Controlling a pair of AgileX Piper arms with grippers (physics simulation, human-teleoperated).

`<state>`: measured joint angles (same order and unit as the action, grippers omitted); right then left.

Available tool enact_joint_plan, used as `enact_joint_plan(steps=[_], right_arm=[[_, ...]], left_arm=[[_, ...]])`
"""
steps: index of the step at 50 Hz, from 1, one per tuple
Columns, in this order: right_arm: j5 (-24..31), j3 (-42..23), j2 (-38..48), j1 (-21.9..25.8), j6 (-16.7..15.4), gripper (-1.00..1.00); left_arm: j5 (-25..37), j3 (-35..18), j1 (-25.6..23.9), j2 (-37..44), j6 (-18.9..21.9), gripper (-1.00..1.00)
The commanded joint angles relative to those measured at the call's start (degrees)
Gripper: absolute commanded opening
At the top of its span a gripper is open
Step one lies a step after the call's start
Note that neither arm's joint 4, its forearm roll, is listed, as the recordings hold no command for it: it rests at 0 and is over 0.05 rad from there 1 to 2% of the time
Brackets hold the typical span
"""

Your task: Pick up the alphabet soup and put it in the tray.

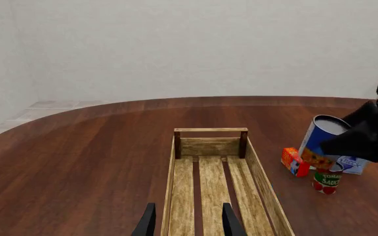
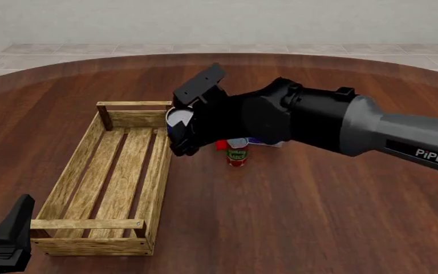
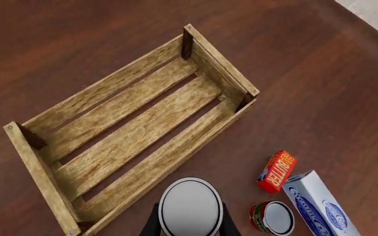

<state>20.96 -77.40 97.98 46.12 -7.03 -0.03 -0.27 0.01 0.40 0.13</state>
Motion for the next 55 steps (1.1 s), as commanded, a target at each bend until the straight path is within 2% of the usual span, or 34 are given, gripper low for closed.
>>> enact_joint_plan(steps=[1, 55], right_arm=[[1.2, -1.6, -1.4, 1.2, 1.0, -1.0], [2.5, -9.1, 3.8, 9.4, 1.8, -1.0]], left_arm=[[0.1, 0.1, 0.1, -0.2, 0.0, 1.0], [0.1, 0.1, 0.0, -0.2, 0.0, 1.0]])
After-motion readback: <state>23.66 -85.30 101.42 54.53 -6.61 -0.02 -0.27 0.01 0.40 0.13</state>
